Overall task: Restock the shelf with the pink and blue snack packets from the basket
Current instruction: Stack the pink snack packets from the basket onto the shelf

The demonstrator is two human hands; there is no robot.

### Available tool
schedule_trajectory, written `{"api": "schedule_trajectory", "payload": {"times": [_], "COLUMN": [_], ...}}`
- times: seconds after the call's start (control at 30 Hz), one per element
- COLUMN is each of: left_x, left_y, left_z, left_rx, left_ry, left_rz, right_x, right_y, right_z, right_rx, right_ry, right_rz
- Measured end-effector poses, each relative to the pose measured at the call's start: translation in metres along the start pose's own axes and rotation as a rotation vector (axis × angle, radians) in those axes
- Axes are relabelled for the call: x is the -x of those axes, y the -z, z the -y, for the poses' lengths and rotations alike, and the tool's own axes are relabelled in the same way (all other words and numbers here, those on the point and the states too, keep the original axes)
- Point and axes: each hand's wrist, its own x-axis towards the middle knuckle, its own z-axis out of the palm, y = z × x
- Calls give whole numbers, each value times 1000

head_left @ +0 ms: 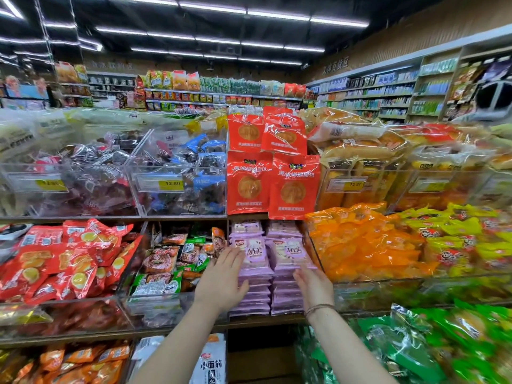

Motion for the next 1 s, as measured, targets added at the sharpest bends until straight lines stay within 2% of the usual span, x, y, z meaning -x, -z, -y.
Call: {"api": "schedule_trajectory", "payload": {"times": [0.17, 0.27, 0.37, 0.43, 0.5, 0.6, 0.7, 1.0], "left_x": [-1, -2, -3, -3, -2, -1, -2, -3], "left_y": [-1, -3, -4, -4, -3, -4, -5, -4], "left_z": [0, 1, 0, 0, 0, 0, 1, 1], "left_rx": [22, 11, 22, 32, 39, 48, 52, 39], "left_ry": [2, -8, -6, -1, -2, -11, -18, -13], "left_rz": [-12, -35, -46, -48, -48, -50, -56, -59], "right_x": [15, 26, 36, 33, 21, -3, -27, -44], "right_y": [18, 31, 27, 16, 3, -10, -10, -1], "right_z": [-14, -19, -14, -8, -3, -4, -6, -1], "right_rx": [237, 468, 784, 1158, 1531, 1860, 1999, 1940], "right_ry": [62, 216, 612, 910, 1073, 1089, 1078, 1070], "right_rz": [32, 15, 75, 171, 242, 286, 304, 403]}}
